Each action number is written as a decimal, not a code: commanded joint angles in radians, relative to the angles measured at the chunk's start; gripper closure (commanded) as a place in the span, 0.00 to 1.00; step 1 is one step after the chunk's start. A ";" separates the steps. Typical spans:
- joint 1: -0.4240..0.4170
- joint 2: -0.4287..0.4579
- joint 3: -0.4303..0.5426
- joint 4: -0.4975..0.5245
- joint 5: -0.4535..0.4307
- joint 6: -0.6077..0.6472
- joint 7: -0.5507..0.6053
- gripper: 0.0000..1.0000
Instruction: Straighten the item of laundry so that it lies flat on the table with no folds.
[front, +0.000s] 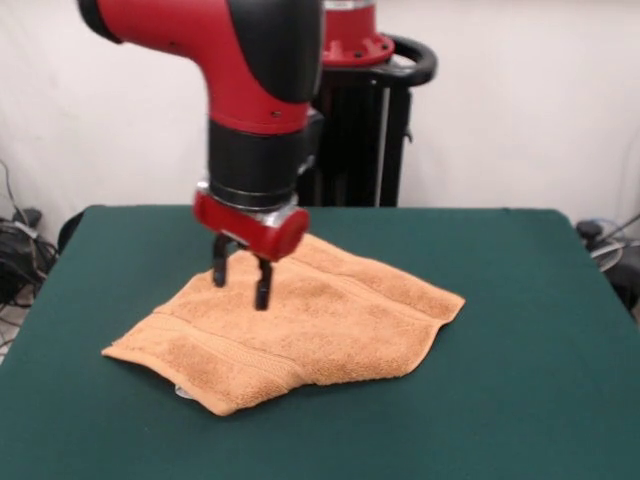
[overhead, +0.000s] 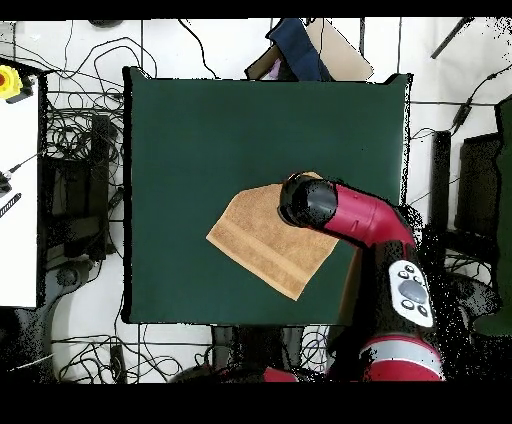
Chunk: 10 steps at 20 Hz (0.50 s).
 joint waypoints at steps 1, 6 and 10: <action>-0.065 0.058 0.047 0.007 -0.081 0.008 -0.037 0.00; -0.115 0.080 0.091 0.113 -0.118 -0.058 -0.032 0.00; -0.118 0.063 0.097 0.207 -0.140 -0.106 0.017 0.00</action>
